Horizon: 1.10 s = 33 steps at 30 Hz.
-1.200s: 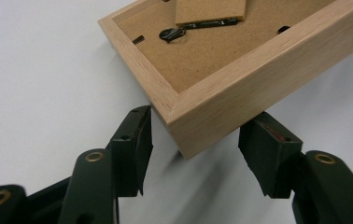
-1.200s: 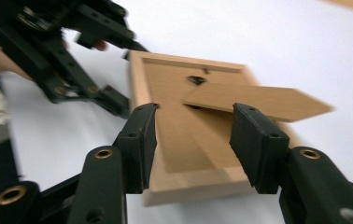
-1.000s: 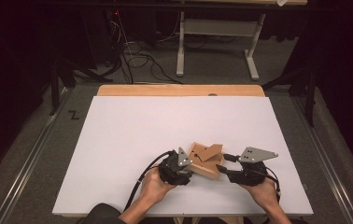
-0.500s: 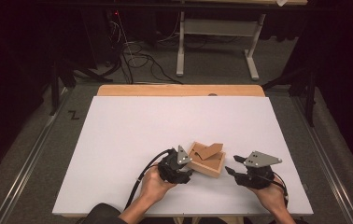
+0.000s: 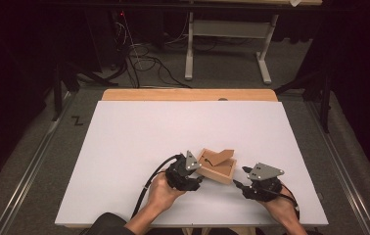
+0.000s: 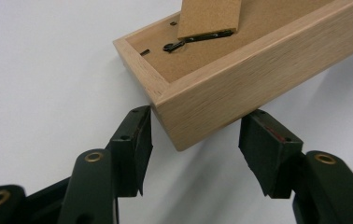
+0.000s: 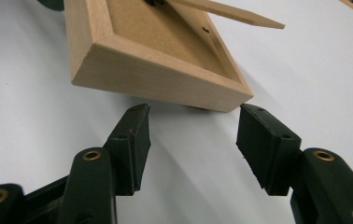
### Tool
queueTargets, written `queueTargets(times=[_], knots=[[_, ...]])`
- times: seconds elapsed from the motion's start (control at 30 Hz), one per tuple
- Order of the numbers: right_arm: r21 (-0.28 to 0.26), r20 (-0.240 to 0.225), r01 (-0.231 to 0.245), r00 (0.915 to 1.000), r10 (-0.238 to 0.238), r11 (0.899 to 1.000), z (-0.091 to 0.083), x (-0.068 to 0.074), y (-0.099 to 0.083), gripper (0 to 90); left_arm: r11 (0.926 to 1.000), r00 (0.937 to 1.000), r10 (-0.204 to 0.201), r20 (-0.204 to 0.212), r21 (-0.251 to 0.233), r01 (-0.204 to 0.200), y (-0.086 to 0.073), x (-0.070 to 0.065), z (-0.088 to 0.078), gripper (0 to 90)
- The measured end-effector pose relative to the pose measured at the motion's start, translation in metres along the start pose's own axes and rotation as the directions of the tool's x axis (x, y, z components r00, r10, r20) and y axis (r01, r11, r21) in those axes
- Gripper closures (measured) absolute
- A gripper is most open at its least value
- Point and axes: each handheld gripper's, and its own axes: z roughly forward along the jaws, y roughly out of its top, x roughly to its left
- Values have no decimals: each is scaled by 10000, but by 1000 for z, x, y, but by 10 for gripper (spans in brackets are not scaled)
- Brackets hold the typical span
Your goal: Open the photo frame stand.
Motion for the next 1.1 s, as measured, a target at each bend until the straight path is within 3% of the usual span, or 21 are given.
queueTargets(times=[0.63, 1.1], knots=[[-2, 492, 797, 9956, -796, 9968, 13, 8, 13, 363, 9996, 9997, -228, 47, -179, 228, 6, 2, -2, 442], [-278, 483, 555, 9974, -542, 9981, 19, 3, 18, 394, 9991, 9995, -298, 56, -295, 300, 18, 5, -2, 437]])
